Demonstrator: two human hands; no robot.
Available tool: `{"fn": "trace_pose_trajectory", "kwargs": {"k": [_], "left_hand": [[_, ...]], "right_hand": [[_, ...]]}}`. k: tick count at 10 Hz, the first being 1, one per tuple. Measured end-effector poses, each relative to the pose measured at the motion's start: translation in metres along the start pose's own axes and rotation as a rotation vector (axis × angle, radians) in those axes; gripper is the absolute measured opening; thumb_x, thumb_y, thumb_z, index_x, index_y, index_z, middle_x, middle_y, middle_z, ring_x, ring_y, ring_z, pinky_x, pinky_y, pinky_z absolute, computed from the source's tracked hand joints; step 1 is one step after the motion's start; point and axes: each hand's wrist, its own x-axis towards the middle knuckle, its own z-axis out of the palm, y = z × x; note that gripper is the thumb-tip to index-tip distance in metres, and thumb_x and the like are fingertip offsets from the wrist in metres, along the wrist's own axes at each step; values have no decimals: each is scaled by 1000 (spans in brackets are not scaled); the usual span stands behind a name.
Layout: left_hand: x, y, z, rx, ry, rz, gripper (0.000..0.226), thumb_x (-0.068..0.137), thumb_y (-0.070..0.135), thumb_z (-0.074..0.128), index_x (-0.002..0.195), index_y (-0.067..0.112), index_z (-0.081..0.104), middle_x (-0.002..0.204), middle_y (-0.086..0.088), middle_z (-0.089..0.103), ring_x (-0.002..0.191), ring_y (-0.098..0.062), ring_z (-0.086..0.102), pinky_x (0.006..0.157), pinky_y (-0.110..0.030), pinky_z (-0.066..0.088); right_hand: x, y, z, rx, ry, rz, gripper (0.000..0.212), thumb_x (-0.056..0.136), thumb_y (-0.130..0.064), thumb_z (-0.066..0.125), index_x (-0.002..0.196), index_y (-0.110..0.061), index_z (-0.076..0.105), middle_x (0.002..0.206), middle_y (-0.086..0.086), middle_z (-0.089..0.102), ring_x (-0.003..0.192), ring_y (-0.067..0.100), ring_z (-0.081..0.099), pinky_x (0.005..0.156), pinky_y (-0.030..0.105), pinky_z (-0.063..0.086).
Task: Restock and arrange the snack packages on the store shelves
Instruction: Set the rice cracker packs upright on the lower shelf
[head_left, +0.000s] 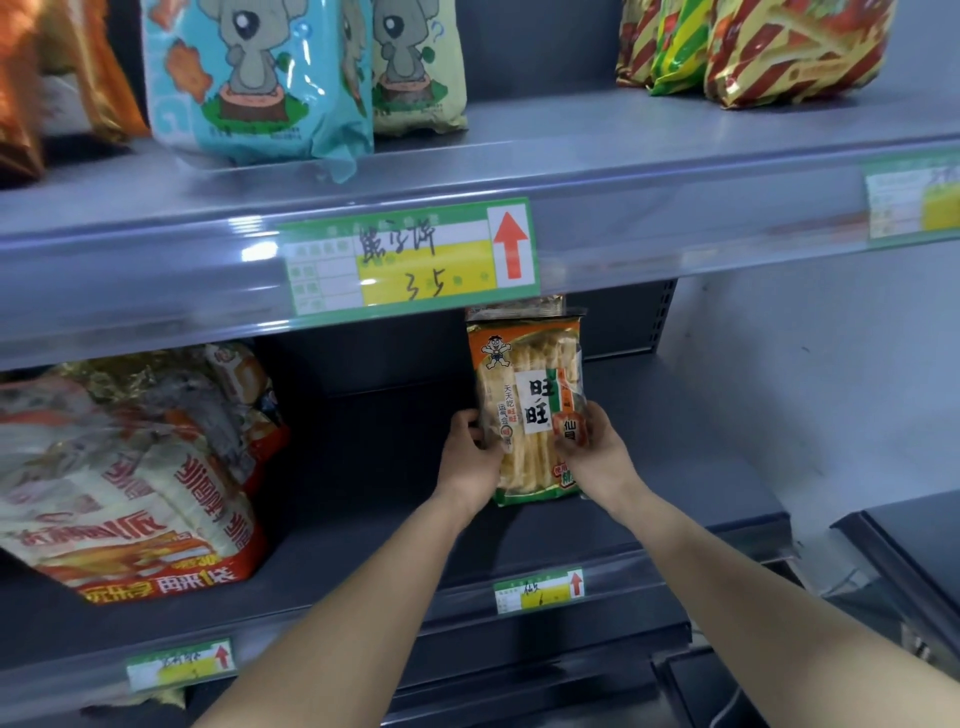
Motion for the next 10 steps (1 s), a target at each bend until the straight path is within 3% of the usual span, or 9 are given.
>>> {"fn": "trace_pose_trajectory", "kwargs": {"k": [2,3,4,6,7,8,9,10], "left_hand": [[-9,0,-6,15,-18,-34,41,92,9,56,130,10,40,85,11,50,76,-4,54,60,-16,45],[-12,2,-9,20,-40,-57,48,90,9,58,134,8,37,86,10,49,90,-15,55,81,-31,52],[-16,3,-11,40,-74,-68,47,89,7,59,132,8,38,87,9,50,93,-15,55,86,-33,51],[-22,2,-6,-5,-121,-95,35,89,4,58,121,10,45,99,-1,57,95,-19,59,91,-43,53],[-23,1,-5,-12,-126,-95,37,89,7,59,123,10,44,94,3,54,97,-20,59,91,-45,53],[-25,3,-6,-7,-118,-98,42,89,6,58,129,9,42,93,4,53,96,-20,59,92,-45,52],[-25,2,-6,-8,-124,-108,43,90,6,57,131,9,42,99,1,56,97,-19,58,93,-45,52],[-29,7,-8,26,-120,-89,44,91,7,56,133,9,41,119,-6,58,98,-17,56,95,-38,50]], "right_hand": [[-11,-3,-3,7,-10,22,28,89,-8,59,112,-20,46,95,-8,63,78,-1,60,57,11,44],[-16,-4,-5,0,-2,39,32,89,-10,60,117,-17,45,103,-2,65,81,6,62,61,15,47],[-21,-3,-7,-29,-13,67,43,90,-14,60,129,-14,41,112,2,64,85,13,62,64,18,48],[-29,0,-11,-78,-23,85,33,92,-17,59,122,-13,45,99,-4,63,75,-1,58,51,8,44],[-33,2,-13,-105,-9,82,34,92,-22,58,122,-13,45,102,-3,62,75,-1,56,54,10,43],[-35,1,-13,-101,8,94,45,93,-23,58,132,-10,40,105,0,60,83,10,57,64,18,43],[-35,4,-13,-133,4,96,42,93,-24,57,130,-9,43,110,4,63,86,14,57,65,20,43],[-36,4,-15,-199,45,114,57,92,-31,57,139,-6,36,126,8,59,103,21,60,79,26,49]]}}
